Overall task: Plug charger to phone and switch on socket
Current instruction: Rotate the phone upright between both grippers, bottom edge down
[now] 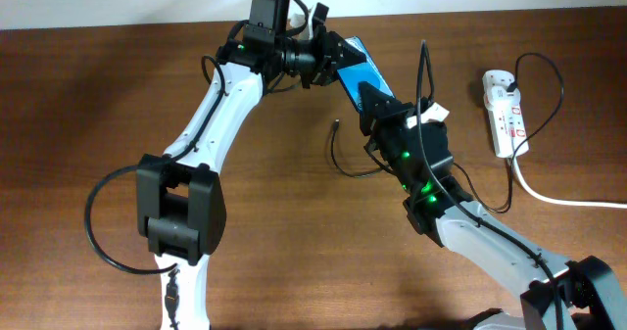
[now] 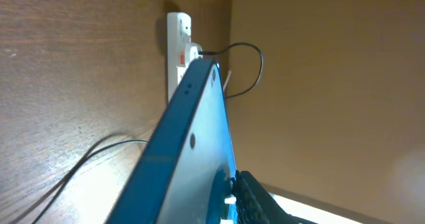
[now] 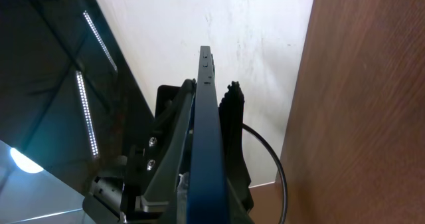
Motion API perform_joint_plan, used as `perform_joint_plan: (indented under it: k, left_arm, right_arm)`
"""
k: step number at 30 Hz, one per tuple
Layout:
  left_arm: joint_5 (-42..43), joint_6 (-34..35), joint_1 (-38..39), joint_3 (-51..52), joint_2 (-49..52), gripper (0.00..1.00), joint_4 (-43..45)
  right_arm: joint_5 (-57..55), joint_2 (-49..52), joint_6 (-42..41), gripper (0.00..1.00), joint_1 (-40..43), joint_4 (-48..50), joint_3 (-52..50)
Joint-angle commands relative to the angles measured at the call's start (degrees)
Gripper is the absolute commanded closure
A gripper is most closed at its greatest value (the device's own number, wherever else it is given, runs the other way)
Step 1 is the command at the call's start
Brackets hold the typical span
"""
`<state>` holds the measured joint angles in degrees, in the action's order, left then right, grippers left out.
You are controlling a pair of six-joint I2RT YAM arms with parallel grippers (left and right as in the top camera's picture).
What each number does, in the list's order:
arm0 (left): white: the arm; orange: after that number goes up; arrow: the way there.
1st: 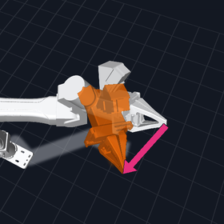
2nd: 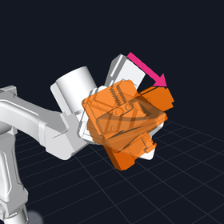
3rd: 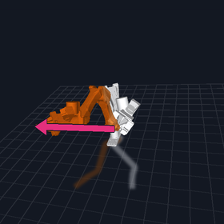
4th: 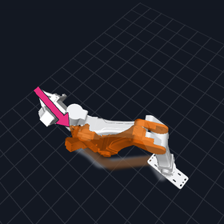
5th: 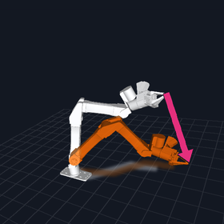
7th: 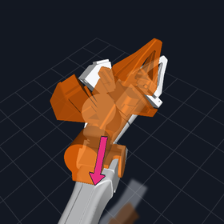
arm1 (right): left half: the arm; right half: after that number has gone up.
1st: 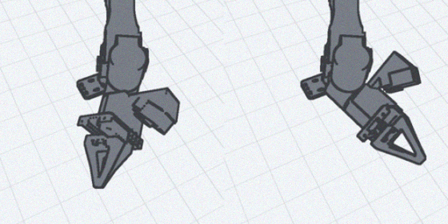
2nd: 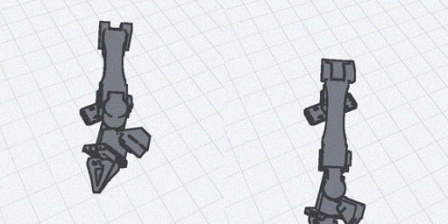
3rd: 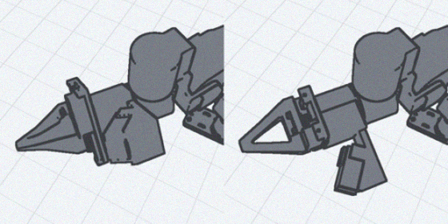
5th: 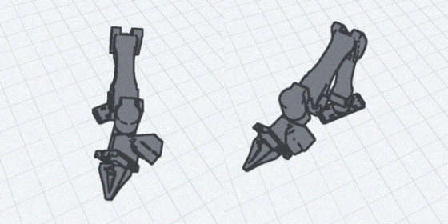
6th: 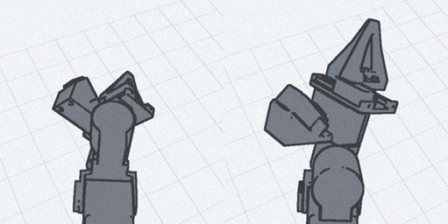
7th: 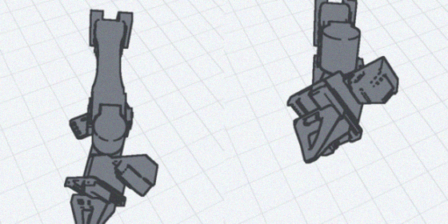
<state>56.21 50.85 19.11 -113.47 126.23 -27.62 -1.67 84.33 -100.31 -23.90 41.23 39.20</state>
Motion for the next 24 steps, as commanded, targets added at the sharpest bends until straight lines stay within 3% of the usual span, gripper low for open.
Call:
perform_joint_plan:
  k: [1, 14, 16, 17, 19, 24]
  left_arm:
    - [-3.9, 0.1, 0.0, -0.6, -0.3, 0.71, 0.2]
    - [-8.0, 0.2, 0.0, -0.6, -0.3, 0.89, 3.2]
    - [-8.0, 0.2, 0.0, -0.6, -0.3, 1.00, 3.2]
    - [-8.0, 0.2, 0.0, -0.6, -0.3, 1.00, 3.3]
    - [-8.1, 0.2, 0.0, -0.6, -0.3, 1.00, 3.6]
    - [-8.1, 0.2, -0.1, -0.6, -0.3, 1.00, 3.6]
  right_arm:
    - [1.2, -0.4, 0.3, 0.96, -0.5, 1.1, 2.1]
    - [-0.5, -0.4, -5.5, 0.96, -0.4, 1.0, 2.1]
    - [-0.5, -0.4, -5.4, 0.96, -0.4, 1.0, 2.1]
    - [-0.5, -0.4, -5.4, 0.95, -0.4, 1.0, 2.1]
    - [-0.5, -0.4, -5.4, 0.87, -0.4, 1.0, 2.1]
    - [-0.5, -0.4, -5.4, 0.78, -0.4, 1.0, 2.1]
